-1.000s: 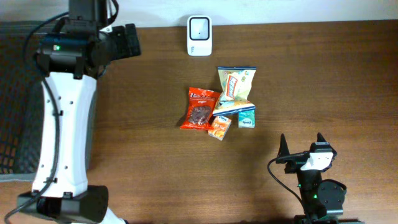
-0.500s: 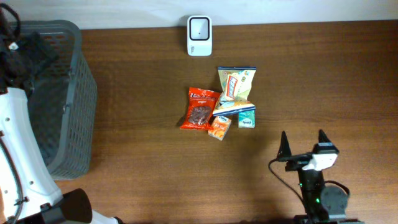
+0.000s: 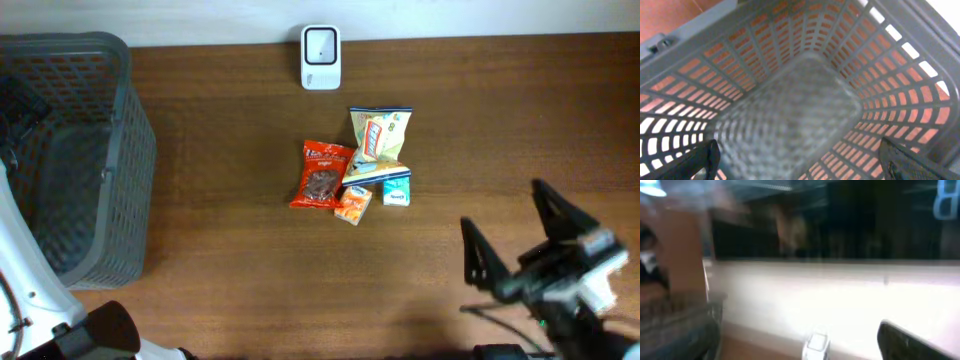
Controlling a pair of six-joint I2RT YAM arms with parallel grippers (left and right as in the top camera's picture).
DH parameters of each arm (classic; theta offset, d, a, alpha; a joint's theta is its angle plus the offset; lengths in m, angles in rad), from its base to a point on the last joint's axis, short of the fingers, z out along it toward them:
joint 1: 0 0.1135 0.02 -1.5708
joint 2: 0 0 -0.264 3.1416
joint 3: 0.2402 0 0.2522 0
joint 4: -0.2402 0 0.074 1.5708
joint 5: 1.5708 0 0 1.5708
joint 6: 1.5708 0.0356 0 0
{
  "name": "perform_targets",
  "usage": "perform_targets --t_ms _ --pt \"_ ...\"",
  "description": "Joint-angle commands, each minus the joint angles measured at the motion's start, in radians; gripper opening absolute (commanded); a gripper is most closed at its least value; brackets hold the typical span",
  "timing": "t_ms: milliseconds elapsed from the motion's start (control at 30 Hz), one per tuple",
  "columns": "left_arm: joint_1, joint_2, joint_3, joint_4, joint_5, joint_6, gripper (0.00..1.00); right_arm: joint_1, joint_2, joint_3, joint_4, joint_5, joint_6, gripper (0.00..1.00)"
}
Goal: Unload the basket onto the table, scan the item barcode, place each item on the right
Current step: 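Move the right gripper over the wet-wipes pack and grasp it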
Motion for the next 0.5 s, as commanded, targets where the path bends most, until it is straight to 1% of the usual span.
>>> perform_targets --t_ms 0,33,67,100,133,200,233,267,300,333,367,467 --pt "0.003 0.005 0.003 -0.002 0.002 -0.011 0.99 -0.001 0.370 0.338 -0.341 -0.024 -0.055 0.98" --pt "0.003 0.005 0.003 -0.002 0.002 -0.011 0.99 -0.001 0.533 0.486 -0.505 -0.057 -0.055 0.98" --pt "0.003 0.005 0.003 -0.002 0.002 -0.011 0.99 -0.001 0.668 0.601 -0.618 -0.121 -0.054 0.98" --pt "0.003 0.005 0.003 -0.002 0.002 -0.011 0.99 -0.001 0.832 0.719 -0.708 -0.270 -0.054 0.99" --pt "0.003 0.005 0.003 -0.002 0.002 -0.011 0.99 -0.001 0.919 0.762 -0.721 -0.389 -0.054 0.98" --pt "0.003 0.005 0.003 -0.002 0.002 -0.011 0.99 0.006 1.073 0.786 -0.658 -0.597 -0.042 0.98" --pt "0.003 0.005 0.003 -0.002 0.002 -0.011 0.99 0.019 1.139 0.787 -0.627 -0.591 -0.021 0.59" --pt "0.003 0.005 0.003 -0.002 0.002 -0.011 0.99 0.049 1.217 0.788 -0.605 -0.437 0.059 0.31" --pt "0.003 0.005 0.003 -0.002 0.002 -0.011 0.99 0.079 1.275 0.788 -0.592 -0.258 0.150 0.06" --pt "0.003 0.005 0.003 -0.002 0.002 -0.011 0.99 0.111 1.344 0.788 -0.563 -0.094 0.245 0.04" --pt "0.003 0.005 0.003 -0.002 0.002 -0.011 0.99 0.146 1.423 0.788 -0.513 -0.021 0.270 0.04" --pt "0.003 0.005 0.003 -0.002 0.002 -0.011 0.99 0.197 1.539 0.788 -0.436 -0.011 0.270 0.04"
